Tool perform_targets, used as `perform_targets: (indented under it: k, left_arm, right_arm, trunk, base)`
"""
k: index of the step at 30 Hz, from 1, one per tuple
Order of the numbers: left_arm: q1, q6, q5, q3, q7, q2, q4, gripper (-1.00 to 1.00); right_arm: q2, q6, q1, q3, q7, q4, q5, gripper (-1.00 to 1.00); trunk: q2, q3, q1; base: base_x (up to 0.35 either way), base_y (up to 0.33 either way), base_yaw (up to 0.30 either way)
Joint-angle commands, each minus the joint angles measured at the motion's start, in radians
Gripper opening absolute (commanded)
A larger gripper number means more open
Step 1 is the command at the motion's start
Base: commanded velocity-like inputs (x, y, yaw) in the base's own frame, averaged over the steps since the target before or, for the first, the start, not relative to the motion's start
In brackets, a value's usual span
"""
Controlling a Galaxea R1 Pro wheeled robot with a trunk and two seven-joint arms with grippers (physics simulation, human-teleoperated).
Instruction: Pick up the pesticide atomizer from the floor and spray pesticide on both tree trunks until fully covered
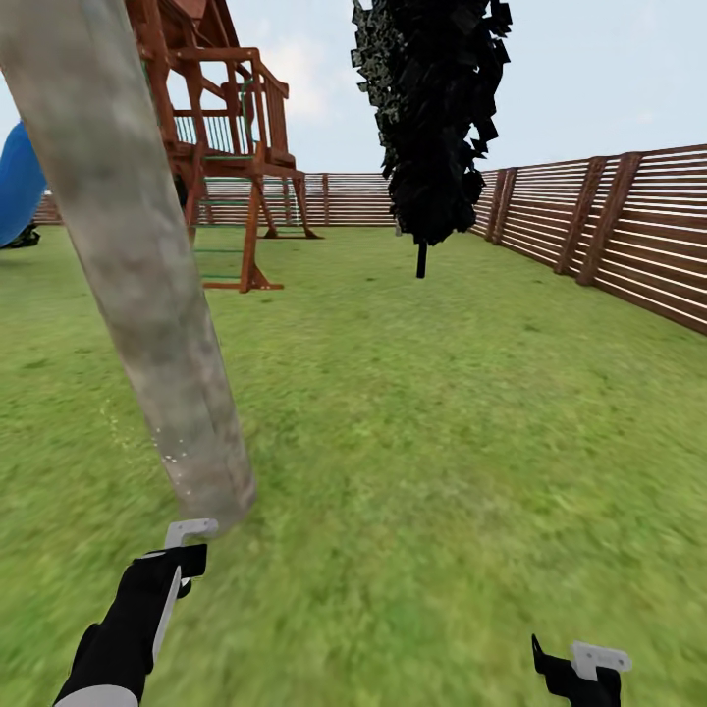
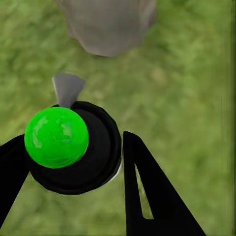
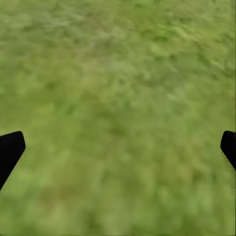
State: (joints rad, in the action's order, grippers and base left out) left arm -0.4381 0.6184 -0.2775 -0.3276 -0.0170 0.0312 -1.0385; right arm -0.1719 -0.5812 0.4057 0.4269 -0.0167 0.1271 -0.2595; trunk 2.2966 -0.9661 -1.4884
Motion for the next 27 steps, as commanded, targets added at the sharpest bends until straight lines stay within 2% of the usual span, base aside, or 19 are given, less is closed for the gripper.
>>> perform_targets:
  k: [1,4,10,14,18,19,20,21,23,24,25,26,27]
  left_arm:
    - [-0.001,0.004,-0.003,-0.002,-0.001,0.001,-0.002,-1.0]
    - [-0.001,0.004,-0.003,-0.002,-0.001,0.001,-0.002,-1.0]
    - [-0.001,0.004,-0.003,-0.005,0.005,0.003,0.0,-1.0]
    - [-0.003,0.004,-0.003,-0.001,0.001,0.005,0.0,-1.0]
    - [-0.024,0.008,-0.003,0.016,-0.008,0.007,-0.013,-1.0]
    - [-0.035,0.01,-0.004,0.008,-0.01,-0.007,-0.016,-1.0]
    - [-0.041,0.011,-0.003,-0.013,-0.013,-0.055,-0.018,-1.0]
    - [-0.037,0.01,-0.002,-0.021,-0.02,-0.092,-0.015,-1.0]
    - [-0.034,0.005,-0.003,-0.018,-0.026,-0.105,-0.006,-1.0]
    - [-0.035,0.004,-0.003,-0.016,-0.027,-0.102,0.007,-1.0]
    - [-0.036,0.0,-0.006,0.0,-0.026,-0.063,0.042,-1.0]
    - [-0.038,-0.001,-0.007,0.015,-0.023,-0.046,0.051,-1.0]
    - [-0.043,0.0,-0.006,0.022,-0.021,-0.039,0.055,-1.0]
  right_arm:
    - [0.0,-0.003,0.001,0.007,-0.002,-0.001,-0.011,1.0]
    - [0.0,-0.003,0.001,0.007,-0.002,-0.001,-0.011,1.0]
    - [0.0,-0.003,0.001,0.007,-0.002,-0.001,-0.01,1.0]
    - [0.0,-0.003,0.001,0.007,-0.002,-0.001,-0.01,1.0]
    - [0.0,-0.003,0.001,0.007,-0.002,-0.001,-0.01,1.0]
    - [0.0,-0.003,0.001,0.007,-0.002,-0.001,-0.01,1.0]
    - [0.0,-0.003,0.001,0.007,-0.002,-0.001,-0.01,1.0]
    - [0.0,-0.003,0.001,0.007,-0.002,-0.001,-0.01,1.0]
    - [0.0,-0.003,0.001,0.007,-0.002,-0.001,-0.01,1.0]
    - [0.0,-0.003,0.001,0.007,-0.002,-0.001,-0.01,1.0]
    - [0.0,-0.003,0.001,0.007,-0.002,-0.002,-0.011,1.0]
    - [0.0,-0.003,0.001,0.007,-0.002,-0.003,-0.011,1.0]
    - [0.0,-0.003,0.001,0.007,-0.002,-0.003,-0.011,1.0]
  trunk:
    - [0.0,-0.001,0.0]
    - [0.0,-0.001,0.0]
    - [0.0,-0.001,0.0]
    - [0.0,-0.001,0.0]
    - [0.0,-0.001,0.0]
    - [0.0,-0.001,0.0]
    - [0.0,-0.001,0.0]
    - [0.0,-0.001,0.0]
    - [0.0,-0.001,0.0]
    - [0.0,-0.001,0.0]
    - [0.0,-0.001,0.0]
    - [0.0,-0.001,0.0]
    - [0.0,-0.001,0.0]
  base:
    - [0.313,-0.131,0.0]
    - [0.312,-0.123,0.037]
    - [0.228,-0.189,0.255]
    - [0.083,-0.147,0.276]
    - [0.005,-0.01,0.064]
    - [0.001,-0.001,0.01]
    - [0.0,0.0,0.003]
    - [0.0,0.0,0.001]
    - [0.0,0.0,0.0]
    - [0.0,0.0,0.0]
    - [0.0,0.0,0.0]
    - [0.0,0.0,0.0]
    - [0.0,0.0,0.0]
